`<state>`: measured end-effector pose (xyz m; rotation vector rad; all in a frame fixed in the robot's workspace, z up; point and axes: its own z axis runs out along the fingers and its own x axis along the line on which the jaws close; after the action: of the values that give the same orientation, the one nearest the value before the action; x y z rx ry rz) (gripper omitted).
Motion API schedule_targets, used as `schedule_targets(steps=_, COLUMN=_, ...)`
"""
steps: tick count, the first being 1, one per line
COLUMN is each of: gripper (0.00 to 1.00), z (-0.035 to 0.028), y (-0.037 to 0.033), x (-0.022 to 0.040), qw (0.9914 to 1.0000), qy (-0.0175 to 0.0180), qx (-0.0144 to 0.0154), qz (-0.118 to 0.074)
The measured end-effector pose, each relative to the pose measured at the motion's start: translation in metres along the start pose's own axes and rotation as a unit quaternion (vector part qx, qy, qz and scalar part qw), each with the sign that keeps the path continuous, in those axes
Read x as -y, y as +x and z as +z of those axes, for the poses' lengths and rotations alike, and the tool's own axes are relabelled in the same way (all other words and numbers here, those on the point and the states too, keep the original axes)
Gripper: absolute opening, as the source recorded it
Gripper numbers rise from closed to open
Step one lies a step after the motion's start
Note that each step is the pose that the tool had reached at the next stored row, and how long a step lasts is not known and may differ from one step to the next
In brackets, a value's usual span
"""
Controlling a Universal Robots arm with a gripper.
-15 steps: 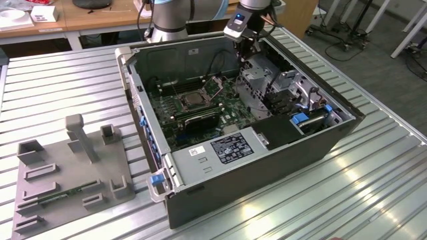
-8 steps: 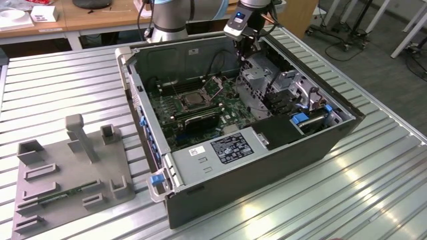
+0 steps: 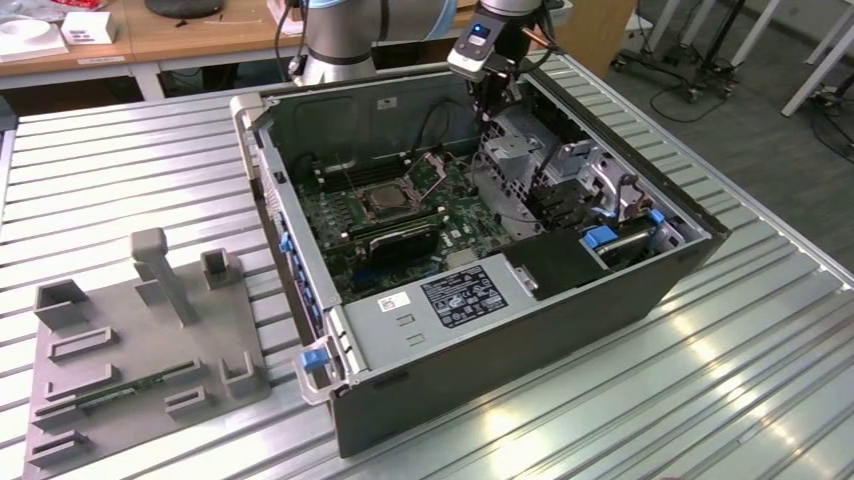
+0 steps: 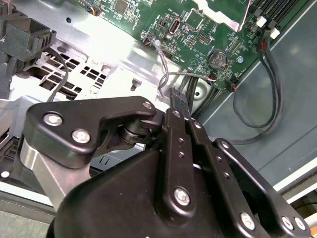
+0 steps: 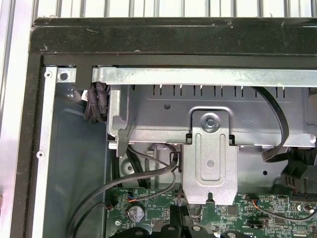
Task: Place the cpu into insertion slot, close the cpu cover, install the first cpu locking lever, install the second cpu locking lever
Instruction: 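Close the cpu cover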
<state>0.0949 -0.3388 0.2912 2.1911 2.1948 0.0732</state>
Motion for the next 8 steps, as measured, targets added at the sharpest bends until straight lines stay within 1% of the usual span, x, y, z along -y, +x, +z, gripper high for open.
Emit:
schedule_targets(steps=2, gripper=0.1, z=0.0, y=0.0, x=0.0001, qw=1.0, qy=0.0, qx=0.0, qz=0.0)
schedule_targets(steps=4, gripper=0.1, z=0.0, y=0.0, x=0.0018, qw=1.0, qy=0.0, qx=0.0001, qz=0.0)
schedule_targets(steps=6, gripper=0.1, z=0.0001, y=0.0, x=0.0054, qw=1.0, qy=0.0, qx=0.0, qz=0.0)
schedule_targets(steps=8, gripper=0.1, z=0.0001, y=0.0, x=0.0108, qw=1.0, qy=0.0, qx=0.0001, qz=0.0)
